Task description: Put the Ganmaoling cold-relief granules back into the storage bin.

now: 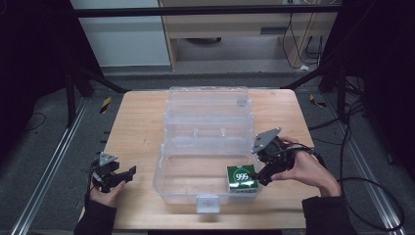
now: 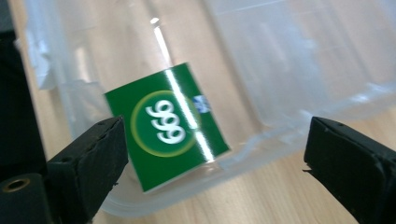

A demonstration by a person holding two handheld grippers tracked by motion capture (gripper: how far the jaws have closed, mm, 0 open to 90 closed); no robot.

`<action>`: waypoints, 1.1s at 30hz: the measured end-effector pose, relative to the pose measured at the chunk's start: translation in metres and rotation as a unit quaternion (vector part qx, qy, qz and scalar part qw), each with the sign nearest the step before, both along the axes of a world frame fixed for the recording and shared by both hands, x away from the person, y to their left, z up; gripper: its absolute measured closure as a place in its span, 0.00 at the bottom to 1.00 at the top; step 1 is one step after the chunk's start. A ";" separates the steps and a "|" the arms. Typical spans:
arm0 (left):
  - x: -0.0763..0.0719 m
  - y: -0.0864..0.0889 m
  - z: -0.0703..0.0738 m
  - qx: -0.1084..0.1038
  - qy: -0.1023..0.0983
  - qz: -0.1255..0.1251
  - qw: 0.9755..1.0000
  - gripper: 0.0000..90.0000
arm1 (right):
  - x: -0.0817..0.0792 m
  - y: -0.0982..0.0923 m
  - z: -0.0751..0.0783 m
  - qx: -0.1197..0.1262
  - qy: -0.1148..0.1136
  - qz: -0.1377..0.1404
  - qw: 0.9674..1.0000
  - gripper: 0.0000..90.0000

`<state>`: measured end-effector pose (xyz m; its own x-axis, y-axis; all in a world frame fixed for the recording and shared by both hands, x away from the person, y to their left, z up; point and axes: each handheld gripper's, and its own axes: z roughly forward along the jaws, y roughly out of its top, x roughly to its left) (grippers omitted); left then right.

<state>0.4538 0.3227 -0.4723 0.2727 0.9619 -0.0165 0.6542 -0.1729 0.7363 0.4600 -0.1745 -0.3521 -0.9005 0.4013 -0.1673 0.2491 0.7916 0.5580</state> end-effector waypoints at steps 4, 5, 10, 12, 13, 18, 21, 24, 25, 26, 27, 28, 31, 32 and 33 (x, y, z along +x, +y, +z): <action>0.000 0.000 0.000 0.001 0.000 0.000 1.000 0.32 | -0.003 -0.019 -0.001 0.024 -0.021 -0.042 0.999 0.06; 0.000 0.000 0.000 0.001 0.000 0.001 1.000 0.32 | -0.003 -0.023 -0.001 0.027 -0.024 -0.050 0.998 0.06; 0.000 0.000 0.000 0.001 0.000 0.001 1.000 0.32 | -0.005 -0.045 -0.010 0.069 -0.036 -0.106 0.991 0.05; 0.000 -0.001 0.000 0.001 0.000 0.001 1.000 0.32 | -0.007 -0.052 -0.015 0.080 -0.041 -0.129 0.988 0.05; 0.000 -0.001 0.000 0.002 0.000 0.000 1.000 0.32 | -0.007 -0.056 -0.018 0.086 -0.043 -0.138 0.986 0.04; 0.000 -0.001 -0.001 0.002 0.002 -0.001 1.000 0.32 | -0.009 -0.070 -0.031 0.118 -0.055 -0.193 0.973 0.03; 0.000 -0.001 -0.001 0.002 0.002 0.000 1.000 0.32 | -0.009 -0.075 -0.039 0.128 -0.059 -0.218 0.966 0.03; 0.000 0.000 -0.001 0.003 0.003 0.001 1.000 0.32 | -0.009 -0.080 -0.049 0.135 -0.064 -0.241 0.959 0.03; 0.000 0.000 -0.001 0.003 0.003 0.001 1.000 0.32 | -0.009 -0.080 -0.049 0.135 -0.064 -0.241 0.959 0.03; 0.001 0.000 -0.001 0.003 0.003 0.001 1.000 0.32 | -0.009 -0.085 -0.057 0.146 -0.068 -0.260 0.952 0.03; 0.001 0.000 -0.002 0.003 0.004 0.001 1.000 0.31 | -0.008 -0.088 -0.060 0.146 -0.070 -0.268 0.950 0.03; 0.001 0.000 -0.002 0.003 0.005 0.001 1.000 0.31 | -0.007 -0.089 -0.062 0.146 -0.072 -0.276 0.947 0.02; 0.002 0.001 -0.004 0.004 0.006 0.002 1.000 0.31 | -0.006 -0.098 -0.071 0.156 -0.087 -0.312 0.933 0.02; 0.002 0.001 -0.004 0.003 0.006 0.003 1.000 0.30 | -0.005 -0.101 -0.074 0.158 -0.091 -0.321 0.929 0.02; 0.002 0.001 -0.005 0.004 0.007 0.003 1.000 0.30 | -0.005 -0.103 -0.076 0.159 -0.091 -0.328 0.927 0.02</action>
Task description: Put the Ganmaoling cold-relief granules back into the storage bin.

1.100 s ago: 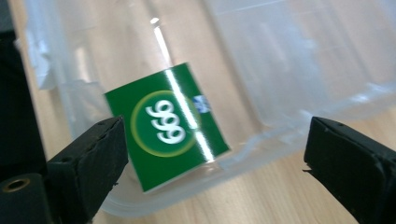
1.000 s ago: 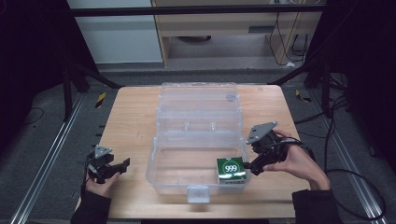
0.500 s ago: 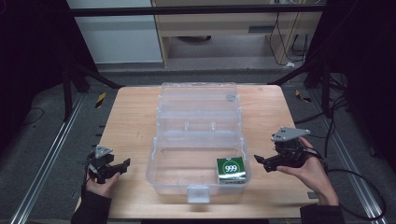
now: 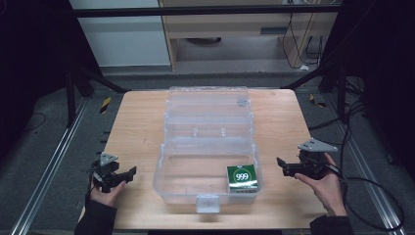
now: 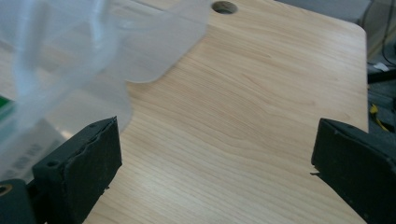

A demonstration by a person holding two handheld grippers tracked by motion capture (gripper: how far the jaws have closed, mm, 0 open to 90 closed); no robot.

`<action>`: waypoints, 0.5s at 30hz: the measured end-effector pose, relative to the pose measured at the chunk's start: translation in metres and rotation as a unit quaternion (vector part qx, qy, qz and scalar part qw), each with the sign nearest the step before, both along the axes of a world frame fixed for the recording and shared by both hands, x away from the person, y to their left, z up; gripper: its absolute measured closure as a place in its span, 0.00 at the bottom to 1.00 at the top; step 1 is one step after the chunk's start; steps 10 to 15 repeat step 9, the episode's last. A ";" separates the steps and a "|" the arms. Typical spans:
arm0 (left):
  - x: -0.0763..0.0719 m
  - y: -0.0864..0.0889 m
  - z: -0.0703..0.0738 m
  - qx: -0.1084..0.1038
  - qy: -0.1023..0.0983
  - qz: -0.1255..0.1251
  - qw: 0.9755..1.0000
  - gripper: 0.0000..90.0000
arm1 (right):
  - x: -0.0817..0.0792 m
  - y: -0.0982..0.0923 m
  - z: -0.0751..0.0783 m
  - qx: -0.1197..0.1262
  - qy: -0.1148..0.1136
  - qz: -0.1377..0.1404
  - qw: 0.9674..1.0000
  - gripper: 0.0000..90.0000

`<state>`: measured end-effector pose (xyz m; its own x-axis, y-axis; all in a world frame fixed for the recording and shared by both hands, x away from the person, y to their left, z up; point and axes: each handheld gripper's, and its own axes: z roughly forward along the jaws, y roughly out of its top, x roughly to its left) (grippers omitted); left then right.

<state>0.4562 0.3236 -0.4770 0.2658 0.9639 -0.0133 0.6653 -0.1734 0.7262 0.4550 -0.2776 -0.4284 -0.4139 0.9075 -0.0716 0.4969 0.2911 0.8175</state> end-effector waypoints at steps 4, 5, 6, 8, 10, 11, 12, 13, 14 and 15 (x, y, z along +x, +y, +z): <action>0.001 0.001 -0.003 0.004 0.003 0.003 1.000 0.28 | -0.001 -0.011 -0.013 0.012 0.008 -0.025 1.000 0.02; 0.001 0.002 -0.003 0.004 0.004 0.004 1.000 0.28 | -0.001 -0.015 -0.018 0.012 0.013 -0.030 0.999 0.01; 0.001 0.002 -0.003 0.004 0.004 0.005 1.000 0.27 | -0.001 -0.017 -0.021 0.011 0.013 -0.035 0.999 0.01; 0.001 0.003 -0.003 0.004 0.003 0.006 1.000 0.27 | -0.001 -0.023 -0.027 0.013 0.020 -0.045 0.999 0.01; 0.001 0.003 -0.003 0.004 0.003 0.006 1.000 0.27 | -0.001 -0.025 -0.028 0.012 0.019 -0.051 0.998 0.01; 0.001 0.003 -0.003 0.004 0.003 0.006 1.000 0.27 | -0.001 -0.025 -0.028 0.012 0.019 -0.051 0.998 0.01; 0.001 0.003 -0.003 0.004 0.003 0.006 1.000 0.27 | -0.001 -0.025 -0.028 0.012 0.019 -0.051 0.998 0.01; 0.001 0.003 -0.003 0.004 0.003 0.006 1.000 0.27 | -0.001 -0.025 -0.028 0.012 0.019 -0.051 0.998 0.01; 0.001 0.003 -0.003 0.004 0.003 0.006 1.000 0.27 | -0.001 -0.025 -0.028 0.012 0.019 -0.051 0.998 0.01; 0.001 0.003 -0.003 0.004 0.003 0.006 1.000 0.27 | -0.001 -0.025 -0.028 0.012 0.019 -0.051 0.998 0.01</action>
